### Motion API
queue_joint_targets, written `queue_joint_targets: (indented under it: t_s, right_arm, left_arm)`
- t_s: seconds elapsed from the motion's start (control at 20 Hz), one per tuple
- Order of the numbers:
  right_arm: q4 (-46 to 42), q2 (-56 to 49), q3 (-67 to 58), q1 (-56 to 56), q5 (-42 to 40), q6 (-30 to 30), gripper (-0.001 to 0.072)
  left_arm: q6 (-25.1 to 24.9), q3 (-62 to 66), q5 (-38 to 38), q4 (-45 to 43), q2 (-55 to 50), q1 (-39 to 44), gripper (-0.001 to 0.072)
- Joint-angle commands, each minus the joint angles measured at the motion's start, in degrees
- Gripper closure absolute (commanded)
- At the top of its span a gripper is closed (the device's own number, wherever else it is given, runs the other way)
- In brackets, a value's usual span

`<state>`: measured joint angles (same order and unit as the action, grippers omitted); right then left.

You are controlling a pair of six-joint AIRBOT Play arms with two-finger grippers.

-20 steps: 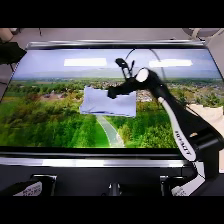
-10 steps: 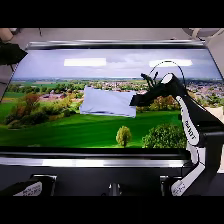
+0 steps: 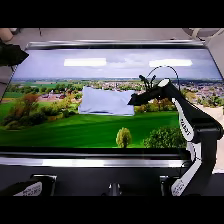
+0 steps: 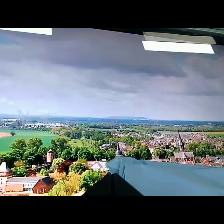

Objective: Fold the shirts.

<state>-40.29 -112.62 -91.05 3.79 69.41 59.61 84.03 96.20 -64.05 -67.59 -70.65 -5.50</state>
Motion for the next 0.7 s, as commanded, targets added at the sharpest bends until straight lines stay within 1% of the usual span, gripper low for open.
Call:
queue_joint_targets:
  t_s: [0.0, 0.1, 0.15, 0.2, 0.3, 0.4, 0.55, 0.65]
  right_arm:
    - [0.7, 3.4, -1.5, -2.0, 1.0, -3.1, 0.0688]
    - [-0.3, 7.9, -1.7, -6.2, 1.2, -2.2, 0.0688]
    - [-1.2, 10.3, -1.7, -9.4, 2.3, 0.1, 0.0688]
    - [-1.5, 12.5, -1.7, -12.5, 4.3, 1.4, 0.0688]
    - [-2.9, 17.2, -1.7, -19.0, 9.5, 1.9, 0.0688]
    - [-7.8, 22.6, -1.7, -25.1, 13.3, 3.8, 0.0688]
    - [-13.6, 30.0, -1.7, -33.2, 14.7, 6.8, 0.0688]
    - [-14.4, 34.0, -1.7, -38.9, 14.7, 8.8, 0.0688]
  left_arm:
    - [0.0, 0.0, 0.0, 0.0, 0.0, 0.2, 0.0686]
    - [0.0, 0.0, -0.1, 0.0, -0.2, 0.2, 0.0687]
    - [0.0, 0.0, -0.1, 0.0, -0.5, 0.2, 0.0687]
    - [0.0, 0.0, -0.1, 0.0, -0.8, 0.2, 0.0686]
    - [0.0, 0.0, -0.1, 0.0, -1.6, 0.2, 0.0687]
    - [-0.1, 0.0, 0.0, 0.0, -2.9, 0.2, 0.0686]
    - [-0.3, 0.0, -0.1, 0.0, -4.9, 0.2, 0.0686]
    - [-1.8, 0.0, -0.1, 0.0, -5.8, 0.4, 0.0686]
